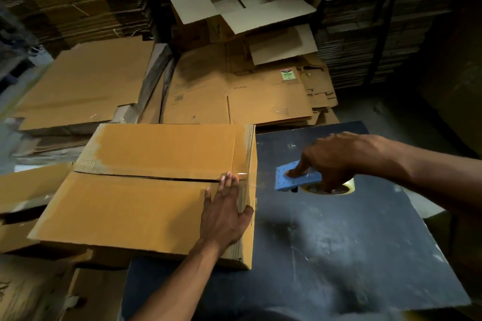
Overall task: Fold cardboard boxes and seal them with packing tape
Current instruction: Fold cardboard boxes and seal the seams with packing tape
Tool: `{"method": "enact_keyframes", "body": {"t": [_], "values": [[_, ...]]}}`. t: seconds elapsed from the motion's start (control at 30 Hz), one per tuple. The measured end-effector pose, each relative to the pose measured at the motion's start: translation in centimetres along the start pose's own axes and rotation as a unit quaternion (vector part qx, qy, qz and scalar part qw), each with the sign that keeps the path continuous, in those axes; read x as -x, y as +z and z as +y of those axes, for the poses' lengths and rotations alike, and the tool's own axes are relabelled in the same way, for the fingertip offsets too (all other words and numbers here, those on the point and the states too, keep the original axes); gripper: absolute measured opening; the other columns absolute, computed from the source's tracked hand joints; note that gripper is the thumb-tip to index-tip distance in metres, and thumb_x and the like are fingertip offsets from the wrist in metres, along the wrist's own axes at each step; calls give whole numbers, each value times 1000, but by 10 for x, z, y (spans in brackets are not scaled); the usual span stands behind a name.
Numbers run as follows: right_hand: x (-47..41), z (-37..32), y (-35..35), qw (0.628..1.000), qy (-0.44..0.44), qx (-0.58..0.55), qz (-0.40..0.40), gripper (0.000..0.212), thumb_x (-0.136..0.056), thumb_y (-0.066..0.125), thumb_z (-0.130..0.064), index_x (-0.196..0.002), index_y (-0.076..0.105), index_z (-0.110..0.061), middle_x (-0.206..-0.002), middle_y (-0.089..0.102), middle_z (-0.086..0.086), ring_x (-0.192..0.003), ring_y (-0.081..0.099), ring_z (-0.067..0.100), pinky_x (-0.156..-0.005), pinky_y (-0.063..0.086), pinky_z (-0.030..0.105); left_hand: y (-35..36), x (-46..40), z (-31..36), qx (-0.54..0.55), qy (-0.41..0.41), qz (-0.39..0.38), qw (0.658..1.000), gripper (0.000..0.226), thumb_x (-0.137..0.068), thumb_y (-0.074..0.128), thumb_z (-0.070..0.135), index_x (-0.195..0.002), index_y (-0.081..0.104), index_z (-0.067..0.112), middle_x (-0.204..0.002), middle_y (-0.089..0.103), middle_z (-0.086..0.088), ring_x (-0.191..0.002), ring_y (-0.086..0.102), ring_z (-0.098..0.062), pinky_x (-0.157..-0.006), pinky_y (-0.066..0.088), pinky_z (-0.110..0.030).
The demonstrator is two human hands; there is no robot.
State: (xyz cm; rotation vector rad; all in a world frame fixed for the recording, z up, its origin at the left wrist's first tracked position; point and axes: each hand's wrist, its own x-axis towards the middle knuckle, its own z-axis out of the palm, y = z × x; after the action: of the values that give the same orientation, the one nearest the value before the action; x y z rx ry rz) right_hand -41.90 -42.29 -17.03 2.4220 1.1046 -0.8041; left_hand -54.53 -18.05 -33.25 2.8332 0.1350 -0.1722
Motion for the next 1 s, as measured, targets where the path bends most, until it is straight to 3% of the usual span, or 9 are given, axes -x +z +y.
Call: {"method": "enact_keyframes", "body": {"t": [0.13, 0.23, 0.43, 0.53, 0.67, 0.77, 0.87, 0.93, 1.0], "values": [[-25, -16, 13, 1000, -7, 6, 14, 66, -95, 68, -37, -155, 40, -41, -136, 58, -3, -110, 57, 17, -83, 48, 30, -4, 1, 7, -50, -20, 0, 999, 94, -95, 45, 58, -165, -8, 25, -171, -11, 4, -157, -15, -14, -128, -7, -51], [-45, -25, 28, 999, 0, -17, 26, 62, -95, 69, -37, -152, 45, -37, -132, 61, -2, -111, 60, 19, -90, 54, 35, -11, -3, 9, -113, 38, 35, 992, 107, -85, 52, 61, -161, -18, 37, -168, -24, -7, -156, -24, -28, -124, -14, -55], [-65, -43, 28, 995, 21, -55, 79, 47, -94, 70, -37, -138, 58, -24, -117, 68, 0, -98, 64, 21, -78, 58, 38, -30, -24, 20, -263, 150, -28, 953, 75, -83, 51, 61, -155, 36, 44, -169, -24, -14, -154, -28, -30, -123, -11, -62], [-79, -55, 25, 994, 38, -38, 93, 46, -91, 75, -45, -129, 63, -22, -101, 65, -3, -87, 61, 19, -61, 48, 32, -34, -27, 23, -302, 147, -38, 941, 71, -83, 45, 67, -150, 45, 42, -170, -23, -12, -155, -28, -29, -122, -9, -62], [-97, -60, 16, 995, 45, -34, 81, 31, -87, 79, -43, -111, 71, -24, -87, 63, -7, -76, 61, 12, -51, 39, 27, -37, -26, 27, -320, 134, -57, 936, 65, -87, 32, 68, -140, 55, 37, -170, -22, -11, -155, -26, -30, -123, -6, -62], [-107, -67, 22, 997, 57, 0, 53, 30, -85, 81, -41, -109, 68, -27, -104, 66, -3, -94, 63, 19, -67, 49, 30, -35, -26, 23, -313, 132, -50, 939, 67, -86, 33, 72, -141, 55, 39, -171, -20, -11, -156, -25, -30, -123, -5, -61], [-118, -56, 71, 994, 79, 62, -50, 37, -84, 82, -40, -115, 67, -30, -120, 63, 2, -112, 61, 28, -87, 54, 42, -30, -28, 14, -283, 151, -33, 947, 69, -83, 39, 74, -144, 52, 45, -171, -19, -9, -157, -23, -28, -125, -5, -59], [-125, -30, 108, 994, 56, -46, -80, 32, -90, 77, -31, -120, 73, -22, -124, 68, 0, -104, 63, 23, -92, 56, 38, -24, -28, 8, -225, 160, -22, 961, 70, -88, 34, 73, -151, 44, 45, -172, -14, -5, -157, -20, -21, -127, -5, -54], [-129, -7, 137, 975, 28, -204, -86, 43, -95, 70, -22, -137, 66, -15, -138, 65, 3, -105, 60, 19, -91, 51, 30, -16, -26, 3, -162, 159, -10, 974, 79, -93, 24, 76, -163, 20, 39, -172, -8, 0, -158, -16, -13, -128, -5, -50]]}}
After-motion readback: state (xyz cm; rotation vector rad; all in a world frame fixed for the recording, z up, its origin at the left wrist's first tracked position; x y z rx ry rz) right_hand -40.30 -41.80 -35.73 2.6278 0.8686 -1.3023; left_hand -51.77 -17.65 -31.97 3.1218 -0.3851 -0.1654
